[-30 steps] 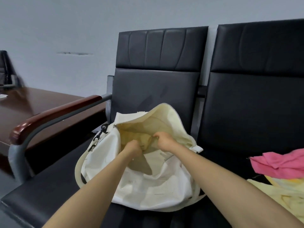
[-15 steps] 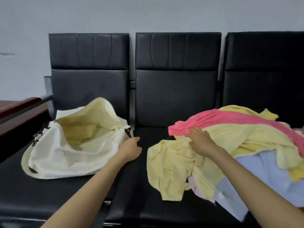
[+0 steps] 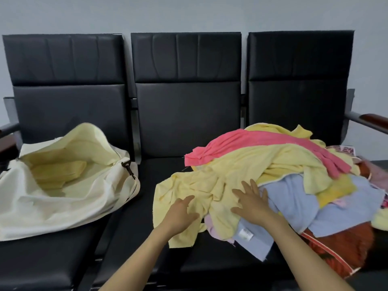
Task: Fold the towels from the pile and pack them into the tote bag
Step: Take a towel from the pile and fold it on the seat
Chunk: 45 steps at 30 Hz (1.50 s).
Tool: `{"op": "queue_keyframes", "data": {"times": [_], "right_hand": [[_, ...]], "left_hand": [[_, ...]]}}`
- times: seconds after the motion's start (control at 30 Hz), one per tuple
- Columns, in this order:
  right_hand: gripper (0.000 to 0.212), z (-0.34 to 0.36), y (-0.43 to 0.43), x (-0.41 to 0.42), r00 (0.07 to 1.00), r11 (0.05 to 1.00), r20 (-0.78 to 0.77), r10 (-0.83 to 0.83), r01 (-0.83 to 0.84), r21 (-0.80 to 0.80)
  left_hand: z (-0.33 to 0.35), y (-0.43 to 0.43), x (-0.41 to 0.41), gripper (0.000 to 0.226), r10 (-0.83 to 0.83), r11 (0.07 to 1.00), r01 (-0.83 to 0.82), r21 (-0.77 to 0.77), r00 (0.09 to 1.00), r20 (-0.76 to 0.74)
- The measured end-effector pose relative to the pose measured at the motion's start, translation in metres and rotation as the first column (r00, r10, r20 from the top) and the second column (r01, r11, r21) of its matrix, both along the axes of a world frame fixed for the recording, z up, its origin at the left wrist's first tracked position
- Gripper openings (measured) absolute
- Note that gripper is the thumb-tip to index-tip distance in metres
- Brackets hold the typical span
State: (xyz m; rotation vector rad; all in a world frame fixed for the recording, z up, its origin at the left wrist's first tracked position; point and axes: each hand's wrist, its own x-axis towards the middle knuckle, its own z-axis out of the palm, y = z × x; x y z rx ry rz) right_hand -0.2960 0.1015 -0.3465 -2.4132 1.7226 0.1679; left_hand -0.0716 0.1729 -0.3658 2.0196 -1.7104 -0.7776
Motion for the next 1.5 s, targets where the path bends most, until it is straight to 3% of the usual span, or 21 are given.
{"op": "queue_keyframes", "data": {"times": [0.13, 0.2, 0.27, 0.37, 0.47, 0.57, 0.67, 0.77, 0.83, 0.93, 1.03, 1.13, 1.2, 1.33, 1.43, 1.5], "right_hand": [[0.064, 0.002, -0.002, 0.02, 1.0, 0.999, -0.009, 0.019, -0.019, -0.031], [0.062, 0.001, -0.001, 0.031, 0.999, 0.997, -0.01, 0.035, -0.036, -0.07], [0.057, -0.001, -0.001, 0.039, 1.0, 0.995, -0.01, 0.019, -0.02, -0.101], [0.049, -0.002, -0.002, 0.049, 1.0, 0.991, -0.006, -0.026, 0.025, -0.133], [0.041, -0.005, -0.002, 0.059, 0.998, 0.972, 0.055, -0.005, 0.017, -0.236], [0.05, -0.011, 0.0, 0.068, 0.978, 0.97, 0.193, 0.081, -0.033, -0.242], [0.04, -0.007, 0.0, 0.073, 0.932, 0.982, 0.348, 0.101, -0.038, -0.183], [0.028, 0.008, -0.003, 0.068, 0.894, 0.978, 0.445, 0.049, 0.048, -0.205], [0.027, 0.023, -0.004, 0.058, 0.858, 0.956, 0.512, 0.04, 0.116, -0.268], [0.021, 0.04, 0.002, 0.047, 0.694, 0.967, 0.719, 0.037, 0.156, -0.201], [0.027, 0.048, 0.011, 0.042, 0.515, 0.984, 0.857, 0.022, 0.141, -0.109], [0.029, 0.053, 0.013, 0.032, 0.465, 0.985, 0.885, 0.022, 0.141, -0.099], [0.026, 0.054, 0.014, 0.02, 0.529, 0.996, 0.848, 0.023, 0.06, -0.065], [0.015, 0.051, 0.018, -0.006, 0.795, 0.993, 0.597, 0.11, -0.117, -0.026], [0.023, 0.048, 0.018, -0.014, 0.903, 0.991, 0.409, 0.132, -0.103, -0.091], [0.021, 0.053, 0.018, -0.015, 0.912, 0.99, 0.393, 0.114, -0.072, -0.12]], "left_hand": [[-0.005, -0.009, 0.002, 0.03, 0.058, 0.996, -0.049, -0.08, 0.992, 0.109], [-0.001, -0.011, 0.001, 0.019, 0.084, 0.984, -0.072, -0.16, 0.994, 0.073], [0.009, -0.011, 0.001, 0.011, 0.129, 0.959, -0.16, -0.233, 0.981, -0.144], [0.029, -0.005, 0.006, 0.011, 0.151, 0.924, -0.303, -0.233, 0.849, -0.506], [0.036, 0.004, 0.014, 0.014, 0.11, 0.913, -0.344, -0.22, 0.727, -0.678], [0.041, 0.013, 0.014, 0.01, 0.061, 0.922, -0.352, -0.16, 0.54, -0.839], [0.046, 0.019, 0.015, 0.008, 0.022, 0.921, -0.35, -0.172, 0.486, -0.874], [0.054, 0.026, 0.03, 0.007, 0.02, 0.879, -0.423, -0.218, 0.492, -0.87], [0.057, 0.03, 0.042, 0.01, 0.015, 0.85, -0.444, -0.285, 0.56, -0.828], [0.057, 0.034, 0.049, 0.012, 0.005, 0.837, -0.413, -0.358, 0.66, -0.751], [0.059, 0.037, 0.043, 0.012, -0.025, 0.83, -0.394, -0.395, 0.681, -0.732], [0.061, 0.04, 0.04, 0.014, 0.011, 0.79, -0.47, -0.394, 0.653, -0.757], [0.061, 0.044, 0.044, 0.015, 0.064, 0.77, -0.495, -0.402, 0.688, -0.723], [0.061, 0.053, 0.056, 0.014, 0.151, 0.793, -0.391, -0.467, 0.869, -0.471], [0.065, 0.056, 0.06, 0.009, 0.121, 0.864, -0.203, -0.461, 0.972, -0.2], [0.069, 0.053, 0.061, 0.006, 0.113, 0.903, -0.116, -0.413, 0.993, -0.032]]}}
